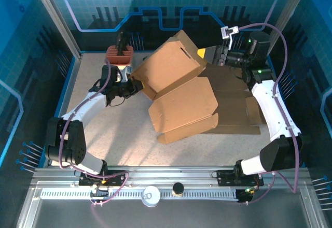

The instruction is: Fold the paper box

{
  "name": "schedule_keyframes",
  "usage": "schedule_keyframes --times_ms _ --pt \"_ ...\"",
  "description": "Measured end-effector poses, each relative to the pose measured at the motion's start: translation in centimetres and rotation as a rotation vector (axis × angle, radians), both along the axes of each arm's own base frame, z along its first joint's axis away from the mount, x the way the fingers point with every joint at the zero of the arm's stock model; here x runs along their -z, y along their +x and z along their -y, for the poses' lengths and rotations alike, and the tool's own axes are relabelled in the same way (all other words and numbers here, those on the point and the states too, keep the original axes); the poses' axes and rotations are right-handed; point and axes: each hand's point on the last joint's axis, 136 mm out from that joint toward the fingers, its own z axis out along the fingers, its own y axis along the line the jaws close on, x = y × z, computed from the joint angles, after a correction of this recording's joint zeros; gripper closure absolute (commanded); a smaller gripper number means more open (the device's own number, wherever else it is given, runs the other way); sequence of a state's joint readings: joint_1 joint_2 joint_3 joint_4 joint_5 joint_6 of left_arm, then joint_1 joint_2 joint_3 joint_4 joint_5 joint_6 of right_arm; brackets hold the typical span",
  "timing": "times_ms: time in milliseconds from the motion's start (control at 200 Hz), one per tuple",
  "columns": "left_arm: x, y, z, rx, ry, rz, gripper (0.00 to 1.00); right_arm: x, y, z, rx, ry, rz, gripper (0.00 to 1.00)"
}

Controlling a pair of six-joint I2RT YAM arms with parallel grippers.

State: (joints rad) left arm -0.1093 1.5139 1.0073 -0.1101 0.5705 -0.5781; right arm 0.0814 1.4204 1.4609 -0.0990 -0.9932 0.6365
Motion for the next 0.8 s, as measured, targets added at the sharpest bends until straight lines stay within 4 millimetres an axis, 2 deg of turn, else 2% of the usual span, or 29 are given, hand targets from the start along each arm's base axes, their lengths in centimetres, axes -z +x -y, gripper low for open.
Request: schedule_keyframes --times_ms 55,160,285,385,510,800 --pt "-0.1 0.0 0.0 0.003 -0.002 0.002 1.00 -0.1 0.1 0.8 0.023 0.003 -0.008 0.32" --pt "-0.1 0.0 0.1 0.001 -0.005 0.000 1.00 0.2 0.1 3.6 0.114 0.015 -0.033 0.25" --pt "-0.2 0.1 0.1 -0.003 -0.010 -0.001 1.00 1.4 -1.2 5.6 0.198 0.040 -0.097 0.15" --pt "-0.2 0.1 0.1 -0.005 -0.012 -0.001 1.00 2.8 -2.6 5.3 0.200 0.079 -0.168 0.09" --pt "-0.2 0.1 0.1 -0.007 -0.014 -0.003 1.00 4.3 -2.8 5.0 0.208 0.126 -0.256 0.07" --pt "-0.2 0.1 0.1 -0.007 -0.014 -0.002 1.00 2.4 -3.2 3.3 0.160 0.213 -0.275 0.00"
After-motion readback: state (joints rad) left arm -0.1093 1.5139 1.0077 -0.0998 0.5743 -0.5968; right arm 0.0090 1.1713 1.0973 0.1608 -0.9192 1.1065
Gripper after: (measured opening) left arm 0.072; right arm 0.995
